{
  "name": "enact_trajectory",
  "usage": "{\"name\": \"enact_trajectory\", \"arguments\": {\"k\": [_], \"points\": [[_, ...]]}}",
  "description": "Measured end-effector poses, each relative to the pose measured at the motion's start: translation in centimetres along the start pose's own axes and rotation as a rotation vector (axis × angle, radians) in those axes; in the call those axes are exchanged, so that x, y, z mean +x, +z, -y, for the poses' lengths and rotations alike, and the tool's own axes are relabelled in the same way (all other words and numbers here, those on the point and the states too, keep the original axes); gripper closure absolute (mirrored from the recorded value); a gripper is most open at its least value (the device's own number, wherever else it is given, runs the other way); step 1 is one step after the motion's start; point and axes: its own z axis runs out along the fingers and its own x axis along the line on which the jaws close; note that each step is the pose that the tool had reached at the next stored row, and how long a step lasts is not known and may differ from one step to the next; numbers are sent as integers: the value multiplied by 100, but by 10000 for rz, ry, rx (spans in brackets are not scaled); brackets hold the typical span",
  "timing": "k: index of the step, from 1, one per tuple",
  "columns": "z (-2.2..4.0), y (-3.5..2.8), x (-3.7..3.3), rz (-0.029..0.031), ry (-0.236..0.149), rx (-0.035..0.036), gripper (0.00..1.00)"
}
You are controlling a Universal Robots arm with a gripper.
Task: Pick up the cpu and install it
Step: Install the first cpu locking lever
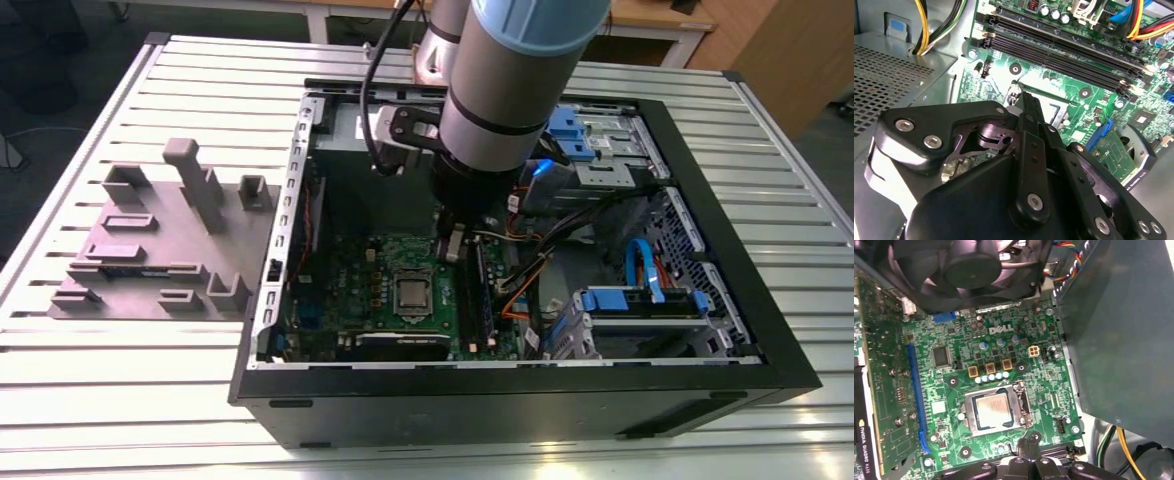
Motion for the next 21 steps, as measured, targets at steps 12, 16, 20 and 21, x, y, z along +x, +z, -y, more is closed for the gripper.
{"name": "enact_trajectory", "arguments": {"k": [12,16,20,21], "points": [[9,5,47,-16,-181,-9,90],[9,5,47,-15,-182,-9,90],[10,5,53,-20,-231,-12,90],[11,5,55,-22,-257,-13,90]]}}
